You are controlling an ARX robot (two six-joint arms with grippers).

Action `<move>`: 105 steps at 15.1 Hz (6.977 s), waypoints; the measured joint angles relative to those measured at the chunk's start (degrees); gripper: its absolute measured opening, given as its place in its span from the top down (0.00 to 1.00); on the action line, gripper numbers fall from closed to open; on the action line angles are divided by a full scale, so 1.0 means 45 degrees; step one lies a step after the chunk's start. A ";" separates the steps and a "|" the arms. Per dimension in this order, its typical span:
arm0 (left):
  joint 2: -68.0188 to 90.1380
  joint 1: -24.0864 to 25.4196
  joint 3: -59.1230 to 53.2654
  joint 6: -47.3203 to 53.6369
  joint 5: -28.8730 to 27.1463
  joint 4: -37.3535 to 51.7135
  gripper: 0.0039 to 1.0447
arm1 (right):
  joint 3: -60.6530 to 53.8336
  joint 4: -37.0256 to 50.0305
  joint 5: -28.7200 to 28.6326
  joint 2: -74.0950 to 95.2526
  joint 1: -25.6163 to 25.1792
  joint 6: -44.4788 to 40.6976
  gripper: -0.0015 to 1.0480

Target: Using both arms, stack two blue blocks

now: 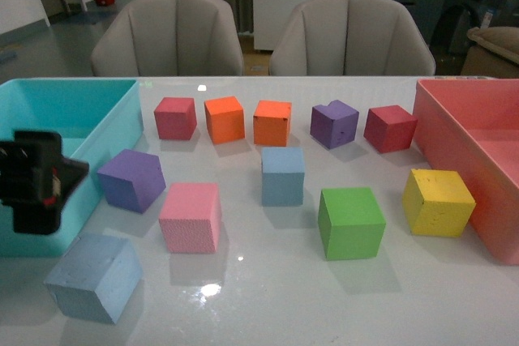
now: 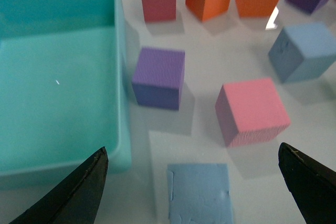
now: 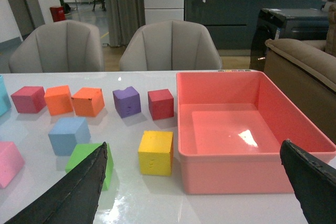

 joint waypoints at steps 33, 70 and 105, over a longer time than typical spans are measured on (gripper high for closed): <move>0.6717 -0.0253 0.0874 -0.0495 0.0330 0.1375 0.06 | 0.0000 -0.0005 0.0000 0.0000 0.0000 0.0000 0.06; 1.2599 -0.4843 1.6019 -0.2739 -0.2331 -0.7291 0.61 | 0.0000 -0.0005 0.0000 0.0000 0.0000 0.0005 0.06; -0.7023 0.0321 -0.4823 -0.0296 -0.1345 0.4216 0.99 | 0.0000 -0.0005 0.0000 0.0000 0.0000 0.0000 0.06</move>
